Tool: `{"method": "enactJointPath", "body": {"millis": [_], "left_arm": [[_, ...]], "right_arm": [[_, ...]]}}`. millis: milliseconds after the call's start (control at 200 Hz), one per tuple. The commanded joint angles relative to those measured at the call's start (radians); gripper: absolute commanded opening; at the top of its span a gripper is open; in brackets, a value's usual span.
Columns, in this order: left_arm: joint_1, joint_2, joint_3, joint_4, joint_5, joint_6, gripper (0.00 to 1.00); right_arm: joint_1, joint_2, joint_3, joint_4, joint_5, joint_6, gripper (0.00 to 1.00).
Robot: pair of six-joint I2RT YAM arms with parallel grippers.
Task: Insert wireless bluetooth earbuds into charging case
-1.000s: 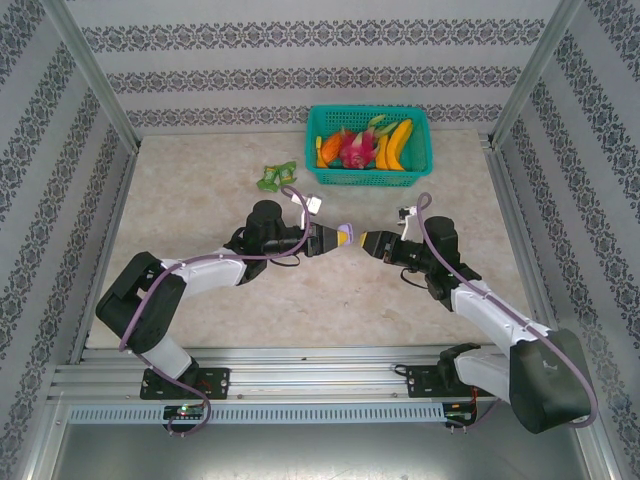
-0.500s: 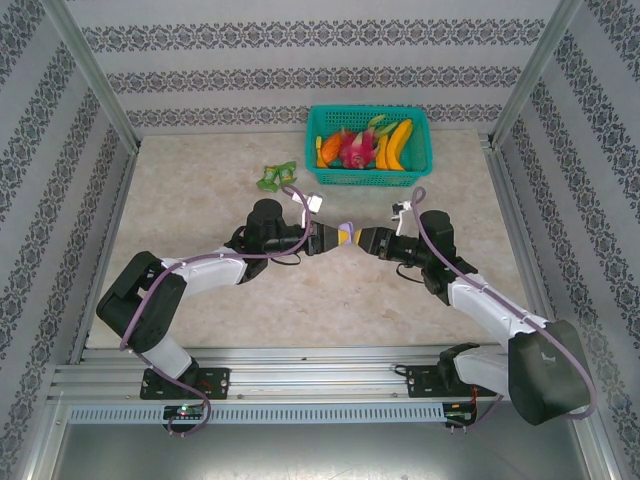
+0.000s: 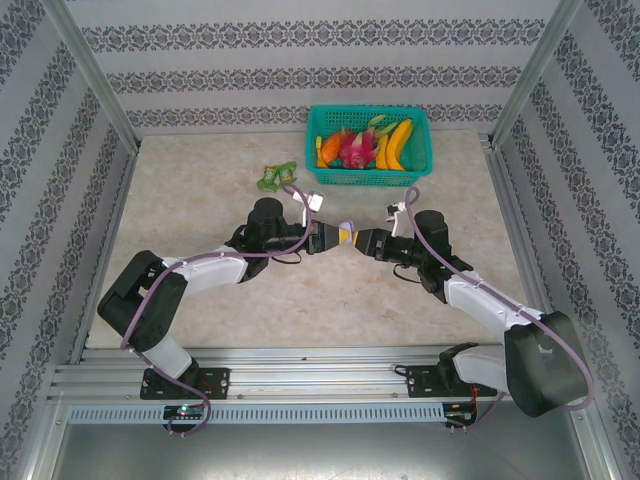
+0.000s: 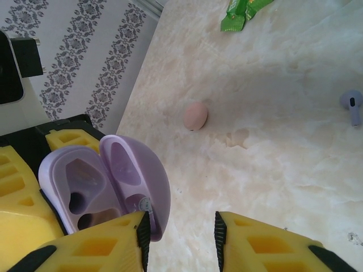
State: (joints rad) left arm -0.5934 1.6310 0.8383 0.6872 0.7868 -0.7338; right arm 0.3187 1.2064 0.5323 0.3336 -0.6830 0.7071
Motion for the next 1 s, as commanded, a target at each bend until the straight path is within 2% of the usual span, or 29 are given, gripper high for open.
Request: {"method": "enactJointPath", "body": {"millis": [0, 510, 829, 994], "left_arm": [[0.009, 0.013, 0.035, 0.044, 0.035, -0.006, 0.05], [0.008, 0.013, 0.028, 0.052, 0.047, -0.012, 0.07], [0.009, 0.015, 0.031, 0.051, 0.051, -0.019, 0.2], [0.008, 0.014, 0.029, 0.049, 0.045, -0.02, 0.31]], "right_arm": [[0.011, 0.013, 0.039, 0.022, -0.011, -0.021, 0.36], [0.011, 0.061, 0.092, 0.027, -0.016, -0.018, 0.27], [0.011, 0.052, 0.09, 0.017, -0.021, -0.029, 0.12], [0.011, 0.039, 0.1, 0.0, -0.019, -0.037, 0.08]]}}
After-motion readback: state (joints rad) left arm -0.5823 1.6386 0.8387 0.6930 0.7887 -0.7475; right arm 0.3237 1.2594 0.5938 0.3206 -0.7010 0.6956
